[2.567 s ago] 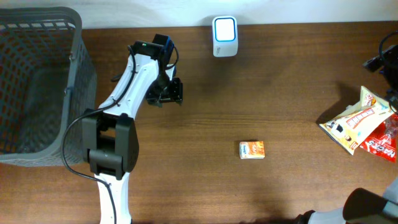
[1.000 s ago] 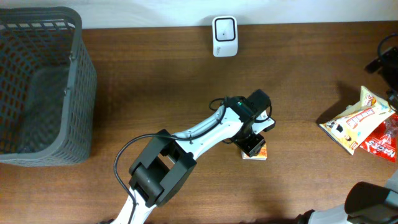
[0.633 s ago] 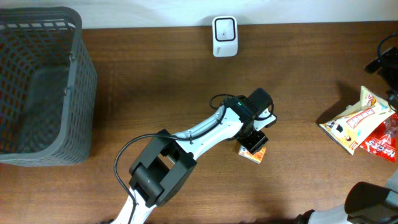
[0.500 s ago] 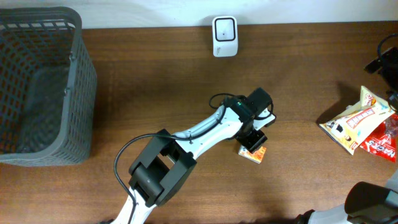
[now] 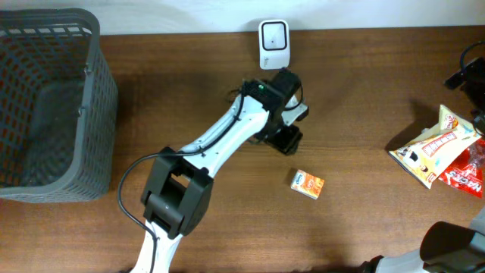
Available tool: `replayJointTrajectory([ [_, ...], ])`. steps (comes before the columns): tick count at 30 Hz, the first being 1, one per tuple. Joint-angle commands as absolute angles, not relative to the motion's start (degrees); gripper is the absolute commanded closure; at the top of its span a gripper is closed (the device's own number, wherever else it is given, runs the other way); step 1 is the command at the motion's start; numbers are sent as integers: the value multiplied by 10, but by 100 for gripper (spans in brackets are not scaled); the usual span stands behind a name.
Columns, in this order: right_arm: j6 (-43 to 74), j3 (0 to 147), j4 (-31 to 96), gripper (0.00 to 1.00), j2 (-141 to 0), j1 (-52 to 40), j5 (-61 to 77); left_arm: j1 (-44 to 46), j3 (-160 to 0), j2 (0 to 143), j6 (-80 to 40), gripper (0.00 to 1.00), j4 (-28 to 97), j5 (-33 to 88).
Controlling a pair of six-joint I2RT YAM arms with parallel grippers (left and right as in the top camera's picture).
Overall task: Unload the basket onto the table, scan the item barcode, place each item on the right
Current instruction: 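Lower the left gripper onto the orange pack and grasp it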
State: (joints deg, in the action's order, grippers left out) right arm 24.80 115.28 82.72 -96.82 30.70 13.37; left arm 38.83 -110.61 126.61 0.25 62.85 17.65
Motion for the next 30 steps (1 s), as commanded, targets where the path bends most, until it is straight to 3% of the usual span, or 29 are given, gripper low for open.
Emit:
replayJointTrajectory([
  [1, 242, 1153, 827, 2, -969, 304, 128, 402, -1125, 1257, 5, 35, 629, 200],
  [5, 242, 1153, 827, 2, -969, 304, 128, 425, -1098, 1258, -27, 29, 610, 197],
  [10, 242, 1153, 827, 2, -969, 304, 128, 463, -1059, 1258, 150, 18, 547, 197],
  [27, 242, 1153, 827, 2, -969, 304, 128, 506, -1040, 1313, 216, 18, 547, 221],
  [30, 242, 1153, 827, 2, -969, 304, 128, 506, -1040, 1314, 216, 24, 550, 221],
])
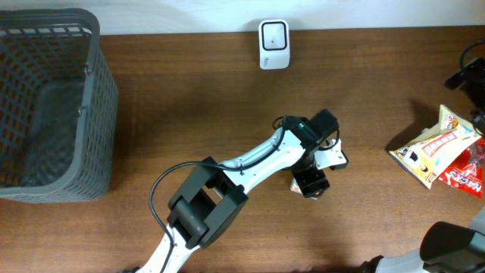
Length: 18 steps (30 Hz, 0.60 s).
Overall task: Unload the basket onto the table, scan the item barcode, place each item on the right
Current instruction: 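Lower the left gripper onto the orange pack and grasp it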
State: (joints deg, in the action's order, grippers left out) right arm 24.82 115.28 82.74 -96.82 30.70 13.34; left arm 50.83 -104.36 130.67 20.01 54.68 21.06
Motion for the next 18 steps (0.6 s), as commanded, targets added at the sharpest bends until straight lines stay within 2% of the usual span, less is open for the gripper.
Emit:
replayJointTrajectory([
  [1, 242, 1153, 827, 2, -969, 304, 128, 506, -1040, 1313, 216, 28, 552, 221],
  [7, 242, 1153, 827, 2, -969, 304, 128, 506, -1039, 1314, 215, 51, 564, 221],
  [9, 242, 1153, 827, 2, -969, 304, 128, 506, -1039, 1314, 215, 54, 572, 221],
  [12, 242, 1153, 827, 2, -969, 304, 128, 506, -1030, 1314, 215, 51, 576, 221],
  [14, 242, 1153, 827, 2, -969, 304, 128, 506, -1020, 1315, 215, 43, 575, 221],
  [18, 242, 1153, 827, 2, -969, 304, 128, 506, -1014, 1318, 206, 46, 576, 221],
])
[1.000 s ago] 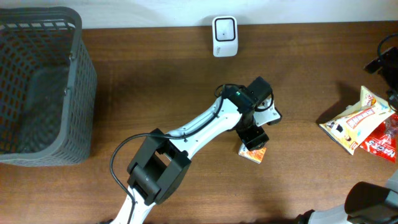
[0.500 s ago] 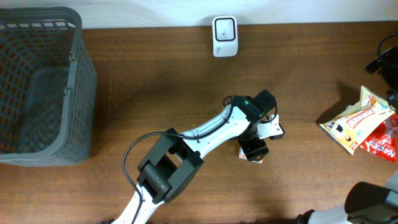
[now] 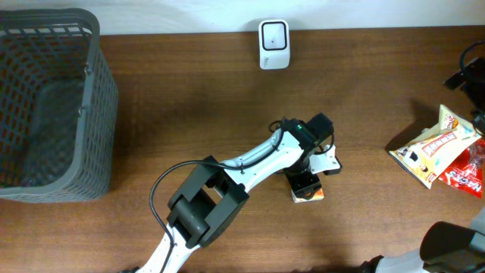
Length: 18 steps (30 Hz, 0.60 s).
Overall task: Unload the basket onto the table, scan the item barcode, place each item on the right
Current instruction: 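Lower the left gripper onto the orange pack and grasp it, then lift the orange pack with the left gripper toward the white scanner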
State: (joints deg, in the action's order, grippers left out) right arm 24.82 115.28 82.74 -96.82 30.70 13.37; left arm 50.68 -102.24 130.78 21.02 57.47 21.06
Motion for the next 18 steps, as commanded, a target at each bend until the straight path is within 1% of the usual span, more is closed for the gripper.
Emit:
replayJointTrajectory([
  [1, 242, 1153, 827, 2, -969, 304, 128, 506, -1014, 1318, 206, 50, 576, 221],
  [2, 242, 1153, 827, 2, -969, 304, 128, 506, -1014, 1318, 206, 54, 575, 221],
  [3, 242, 1153, 827, 2, -969, 304, 128, 506, -1014, 1318, 206, 61, 575, 221],
  [5, 242, 1153, 827, 2, -969, 304, 128, 506, -1014, 1318, 206, 71, 575, 221],
  [6, 242, 1153, 827, 2, -969, 304, 128, 506, -1014, 1318, 206, 80, 573, 221],
  [7, 242, 1153, 827, 1, -969, 304, 128, 505, -1020, 1318, 197, 85, 574, 220],
  [9, 242, 1153, 827, 2, -969, 304, 128, 502, -1038, 1318, 168, 92, 580, 211],
  [12, 242, 1153, 827, 2, -969, 304, 128, 488, -1090, 1318, 135, 100, 604, 181],
  [16, 242, 1153, 827, 2, -969, 304, 128, 459, -1182, 1318, 102, 100, 642, 69],
  [18, 242, 1153, 827, 2, -969, 304, 128, 443, -1217, 1318, 75, 100, 648, -14],
])
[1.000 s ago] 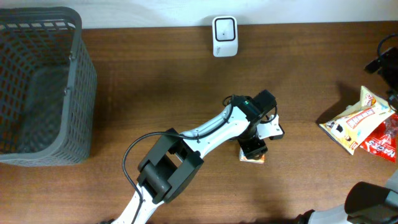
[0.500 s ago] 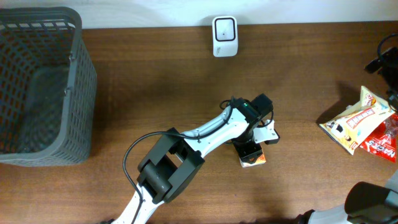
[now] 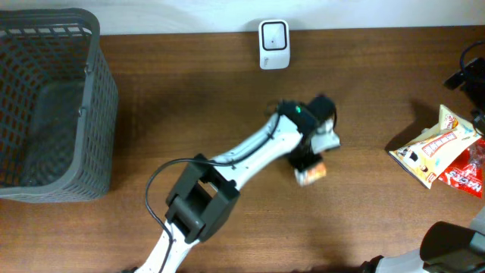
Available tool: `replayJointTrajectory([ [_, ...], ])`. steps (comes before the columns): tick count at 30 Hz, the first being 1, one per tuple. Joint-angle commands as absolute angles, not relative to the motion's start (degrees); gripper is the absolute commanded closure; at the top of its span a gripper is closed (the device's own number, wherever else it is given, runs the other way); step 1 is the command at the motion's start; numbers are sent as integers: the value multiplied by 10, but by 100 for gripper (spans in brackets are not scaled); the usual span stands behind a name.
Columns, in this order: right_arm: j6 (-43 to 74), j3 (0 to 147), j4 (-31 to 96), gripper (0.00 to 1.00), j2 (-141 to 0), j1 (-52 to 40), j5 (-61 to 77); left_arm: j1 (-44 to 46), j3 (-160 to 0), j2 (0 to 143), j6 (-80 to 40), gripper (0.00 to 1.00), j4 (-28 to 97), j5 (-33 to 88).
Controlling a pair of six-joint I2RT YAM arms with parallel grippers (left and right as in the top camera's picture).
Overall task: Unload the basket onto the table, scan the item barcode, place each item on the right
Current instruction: 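Lift the orange pack with the left gripper toward the white scanner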
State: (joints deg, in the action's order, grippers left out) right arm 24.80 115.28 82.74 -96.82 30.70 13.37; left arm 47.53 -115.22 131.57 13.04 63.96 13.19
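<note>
The item is a small white and orange box (image 3: 312, 174). It hangs tilted and blurred under my left gripper (image 3: 305, 162), which is shut on it just right of the table's middle. The white barcode scanner (image 3: 273, 34) stands at the far edge, well beyond the gripper. Of the right arm, only a dark part (image 3: 468, 70) shows at the right edge and its base (image 3: 447, 246) at the bottom right. Its fingers cannot be made out.
A large grey mesh basket (image 3: 76, 114) fills the left end of the table. Snack bags, a white one (image 3: 432, 148) and a red one (image 3: 466, 173), lie at the right edge. The left arm's white link (image 3: 242, 152) crosses the middle of the brown table (image 3: 174, 83).
My left gripper was down over the box on the table. It now holds the box a little farther from the front edge, toward the scanner, and the box is tilted.
My left gripper was near the scanner, with the box lying alone on the table to its front right. Then it was over the box, then lower with its fingers around it. Now the box has come away from its spot in the gripper.
</note>
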Motion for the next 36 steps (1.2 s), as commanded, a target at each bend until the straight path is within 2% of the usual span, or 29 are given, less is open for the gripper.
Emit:
replayJointTrajectory([
  [1, 242, 1153, 827, 2, -969, 304, 128, 436, -1229, 1318, 61, 100, 648, -63],
  [6, 242, 1153, 827, 2, -969, 304, 128, 404, -1238, 1321, 6, 100, 597, -289],
  [18, 242, 1153, 827, 2, -969, 304, 128, 418, -1237, 1428, -20, 100, 572, -445],
  [26, 242, 1153, 827, 2, -969, 304, 128, 479, -1237, 1444, -22, 99, 577, -412],
  [29, 242, 1153, 827, 2, -969, 304, 128, 500, -1236, 1444, -22, 89, 578, -396],
  [36, 242, 1153, 827, 2, -969, 304, 128, 511, -1236, 1444, -22, 76, 580, -387],
])
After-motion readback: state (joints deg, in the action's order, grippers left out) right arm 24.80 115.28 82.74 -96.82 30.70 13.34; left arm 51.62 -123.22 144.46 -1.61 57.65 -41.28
